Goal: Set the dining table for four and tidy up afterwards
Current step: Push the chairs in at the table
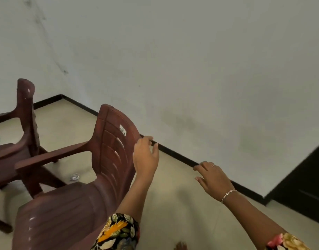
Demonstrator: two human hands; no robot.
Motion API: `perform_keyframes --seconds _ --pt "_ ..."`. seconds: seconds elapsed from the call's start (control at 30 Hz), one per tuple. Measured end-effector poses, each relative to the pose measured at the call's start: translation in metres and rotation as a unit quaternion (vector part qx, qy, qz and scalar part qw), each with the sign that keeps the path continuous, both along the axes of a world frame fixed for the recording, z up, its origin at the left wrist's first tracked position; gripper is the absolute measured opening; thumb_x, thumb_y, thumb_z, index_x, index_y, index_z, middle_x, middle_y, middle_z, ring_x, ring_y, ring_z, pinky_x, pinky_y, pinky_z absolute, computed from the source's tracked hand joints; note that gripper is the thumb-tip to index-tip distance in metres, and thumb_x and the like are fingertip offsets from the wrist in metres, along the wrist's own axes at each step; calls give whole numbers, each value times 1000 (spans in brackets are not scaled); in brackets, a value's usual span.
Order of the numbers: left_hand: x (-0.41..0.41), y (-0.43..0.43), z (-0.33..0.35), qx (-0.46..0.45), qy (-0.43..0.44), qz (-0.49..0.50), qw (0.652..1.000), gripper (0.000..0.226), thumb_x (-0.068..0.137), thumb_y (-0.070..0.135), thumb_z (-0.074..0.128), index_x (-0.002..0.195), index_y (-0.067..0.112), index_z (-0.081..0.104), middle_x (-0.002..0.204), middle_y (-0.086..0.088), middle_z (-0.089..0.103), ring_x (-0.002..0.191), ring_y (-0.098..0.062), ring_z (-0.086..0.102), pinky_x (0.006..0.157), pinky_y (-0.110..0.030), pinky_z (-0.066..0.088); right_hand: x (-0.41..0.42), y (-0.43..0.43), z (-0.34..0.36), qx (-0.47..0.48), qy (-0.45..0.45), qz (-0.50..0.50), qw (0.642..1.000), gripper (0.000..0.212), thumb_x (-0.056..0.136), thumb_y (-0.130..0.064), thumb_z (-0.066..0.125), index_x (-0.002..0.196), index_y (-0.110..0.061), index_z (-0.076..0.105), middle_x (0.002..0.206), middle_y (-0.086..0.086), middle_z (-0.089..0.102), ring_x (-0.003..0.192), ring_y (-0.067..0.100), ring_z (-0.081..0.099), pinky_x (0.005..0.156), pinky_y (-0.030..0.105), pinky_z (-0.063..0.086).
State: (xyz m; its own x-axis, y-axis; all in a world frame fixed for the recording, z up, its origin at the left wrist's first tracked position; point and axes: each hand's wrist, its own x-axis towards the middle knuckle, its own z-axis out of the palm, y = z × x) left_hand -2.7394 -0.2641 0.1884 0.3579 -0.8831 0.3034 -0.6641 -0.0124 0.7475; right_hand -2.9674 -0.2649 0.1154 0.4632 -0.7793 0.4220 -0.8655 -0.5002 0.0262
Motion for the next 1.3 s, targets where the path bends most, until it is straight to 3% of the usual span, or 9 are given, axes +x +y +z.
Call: perform_keyframes --seconds 0.13,0.3,0.53,0.7,0.87,1.0,1.13,1.3 --pt "18 -84 3 -1 36 123 992 23 92 17 54 114 11 60 104 -4 62 94 -20 57 75 -27 42 8 -100 9 8 21 90 996 24 66 -34 67 88 -26 63 80 -8 61 64 10 61 52 22 50" --pt "33 -149 -2 72 20 224 972 24 91 15 54 114 11 58 109 -9 58 115 -27 52 75 -31 41 30 -204 12 35 -18 177 983 24 77 -36 45 91 -23 61 81 -5 60 65 13 60 53 24 51" --pt "44 -185 -21 166 -10 383 908 18 87 27 60 99 17 50 104 -4 54 87 -23 58 70 -33 45 89 -317 4 65 -36 330 941 29 78 -36 42 91 -21 63 83 -4 61 67 13 62 58 20 51" --pt "40 -203 -24 213 -90 444 865 25 88 36 56 96 16 44 96 -1 57 84 -20 59 67 -30 43 133 -384 13 78 -18 456 886 26 79 -36 43 95 -22 58 84 -4 61 70 15 62 59 24 53" --pt "42 -203 -22 259 -59 475 839 28 86 40 54 88 16 39 82 2 56 74 -21 56 61 -31 40 168 -414 17 103 -20 533 839 29 80 -36 43 96 -22 62 86 -5 60 73 14 62 62 25 52" --pt "43 -208 -24 292 -64 500 813 32 85 46 51 94 17 43 89 3 58 82 -23 60 63 -31 38 219 -424 19 121 -16 622 774 22 78 -30 51 98 -25 56 87 -5 58 75 15 60 66 23 47" --pt "51 -209 -32 322 -56 513 794 38 84 54 50 95 18 44 90 0 61 81 -22 60 66 -32 43 273 -416 30 142 -26 692 707 32 65 -16 61 91 -26 46 86 0 54 67 20 58 53 26 46" --pt "59 -208 -32 341 15 498 797 43 78 57 56 98 20 49 90 2 62 86 -21 62 77 -36 52 335 -416 43 48 13 790 612 25 67 -37 56 82 -25 40 79 -2 51 69 18 49 61 27 41"
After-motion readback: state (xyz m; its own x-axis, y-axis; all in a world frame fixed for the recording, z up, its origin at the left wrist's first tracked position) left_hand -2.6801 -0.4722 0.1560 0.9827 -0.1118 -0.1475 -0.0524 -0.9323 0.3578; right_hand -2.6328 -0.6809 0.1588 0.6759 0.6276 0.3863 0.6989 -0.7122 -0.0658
